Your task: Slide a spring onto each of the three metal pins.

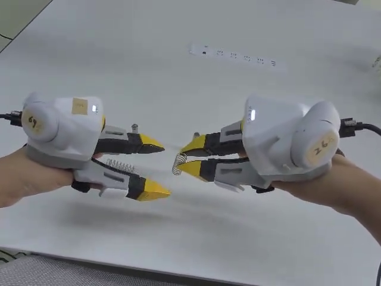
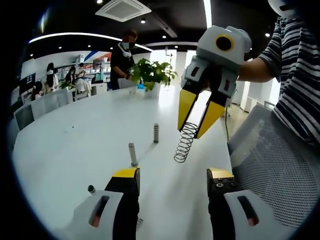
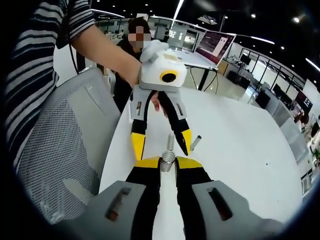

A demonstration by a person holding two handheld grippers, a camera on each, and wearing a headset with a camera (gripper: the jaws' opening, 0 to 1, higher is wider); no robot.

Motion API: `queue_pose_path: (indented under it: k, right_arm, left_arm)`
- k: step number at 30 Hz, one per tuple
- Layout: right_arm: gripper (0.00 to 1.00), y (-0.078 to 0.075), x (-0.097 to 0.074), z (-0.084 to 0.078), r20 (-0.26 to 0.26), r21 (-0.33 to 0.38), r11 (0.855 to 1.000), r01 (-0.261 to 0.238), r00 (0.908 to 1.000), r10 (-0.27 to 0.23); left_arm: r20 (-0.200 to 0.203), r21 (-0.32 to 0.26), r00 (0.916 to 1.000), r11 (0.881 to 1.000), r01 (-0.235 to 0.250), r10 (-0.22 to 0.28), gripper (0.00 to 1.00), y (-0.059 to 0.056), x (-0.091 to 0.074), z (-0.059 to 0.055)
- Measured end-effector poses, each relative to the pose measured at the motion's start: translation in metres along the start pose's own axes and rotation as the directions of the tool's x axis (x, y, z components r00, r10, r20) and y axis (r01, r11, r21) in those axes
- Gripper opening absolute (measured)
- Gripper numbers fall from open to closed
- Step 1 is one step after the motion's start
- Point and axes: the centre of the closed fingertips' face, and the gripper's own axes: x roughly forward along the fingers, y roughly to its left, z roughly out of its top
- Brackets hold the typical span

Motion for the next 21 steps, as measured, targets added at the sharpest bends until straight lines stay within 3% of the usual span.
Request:
queue_pose_path:
  k: [12,21]
  right_arm:
    - [0.12,-0.006,0.000,-0.005,-0.010,0.006,1.000,0.022,0.9997,-0.022]
    - [0.12,-0.008,0.000,-0.011,-0.022,0.011,0.999,0.036,0.9991,-0.036]
  left_arm:
    - [0.026,-0.029,0.9953,0.995,-0.093,0.093,0.77,0.015,-0.018,-0.005]
    - [0.063,-0.051,0.9811,0.982,-0.180,0.183,0.88,0.028,-0.041,-0.008]
